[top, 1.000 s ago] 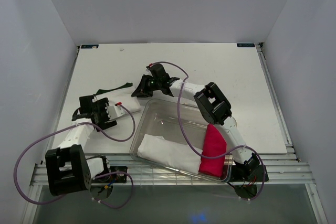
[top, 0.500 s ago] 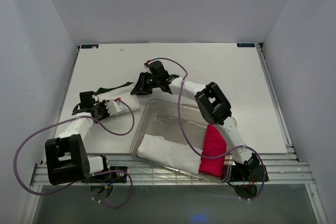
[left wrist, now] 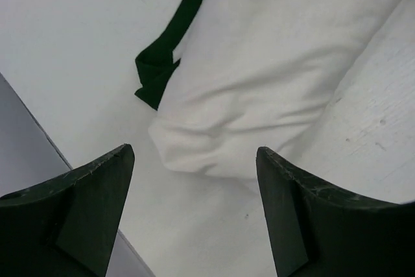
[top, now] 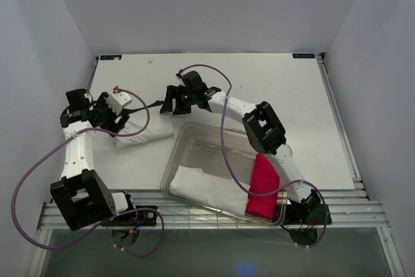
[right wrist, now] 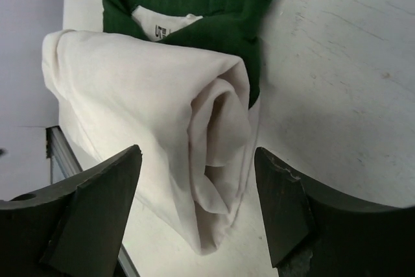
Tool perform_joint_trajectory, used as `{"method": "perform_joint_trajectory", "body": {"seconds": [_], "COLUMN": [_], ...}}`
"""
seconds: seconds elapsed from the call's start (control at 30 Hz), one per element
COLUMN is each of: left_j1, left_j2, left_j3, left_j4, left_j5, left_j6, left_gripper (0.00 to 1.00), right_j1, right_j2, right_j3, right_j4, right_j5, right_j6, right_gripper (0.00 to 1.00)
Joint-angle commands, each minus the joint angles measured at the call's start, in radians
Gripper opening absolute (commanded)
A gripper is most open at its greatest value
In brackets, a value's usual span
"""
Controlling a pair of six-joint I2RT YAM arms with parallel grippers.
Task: Roll the t-shirts
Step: Roll the T-shirt to the center of the board, then pick up the T-shirt from the center of the board.
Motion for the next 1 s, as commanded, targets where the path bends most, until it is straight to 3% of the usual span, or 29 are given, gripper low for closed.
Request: {"method": "perform_joint_trajectory", "body": {"seconds": [0.0, 0.17, 0.2, 0.23, 0.33, 0.5, 0.8, 0.9, 0.97], "left_j1": [0.053, 0.11, 0.142, 0.154, 0.167, 0.165, 0.17, 0.179, 0.182], "left_j2": [0.016, 0.131, 0.193, 0.224, 0.306, 0.321, 0.462, 0.513, 0.534], "left_j3": [0.071, 0.084, 0.096, 0.102, 0.116, 0.1, 0.084, 0.091, 0.1], "left_j4": [-0.094, -0.008, -0.007, -0.005, 0.031, 0.182, 0.26, 0.277, 0.285], "left_j5": [0.176, 0.069, 0.058, 0.058, 0.037, 0.006, -0.02, -0.016, 0.001], "left_j6": [-0.209, -0.547, -0.634, -0.673, -0.762, -0.862, -0.928, -0.935, -0.948], "left_gripper": [0.86, 0.88, 0.93, 0.98, 0.98, 0.98, 0.97, 0.96, 0.93], "right_j1": [-0.002, -0.002, -0.002, -0.001, 0.004, 0.007, 0.033, 0.035, 0.035], "right_j2": [-0.027, 0.016, 0.046, 0.06, 0.115, 0.171, 0.243, 0.243, 0.25], "right_j3": [0.072, 0.095, 0.124, 0.141, 0.217, 0.253, 0.297, 0.268, 0.267], "right_j4": [-0.064, -0.05, -0.05, -0.056, -0.115, -0.156, -0.161, -0.135, -0.115], "right_j5": [0.041, 0.002, -0.005, 0.001, 0.067, 0.096, 0.063, 0.04, 0.018], "right_j6": [-0.094, -0.097, -0.088, -0.072, -0.078, -0.077, -0.068, -0.049, -0.036], "right_gripper": [0.77, 0.82, 0.82, 0.83, 0.83, 0.82, 0.77, 0.73, 0.65]}}
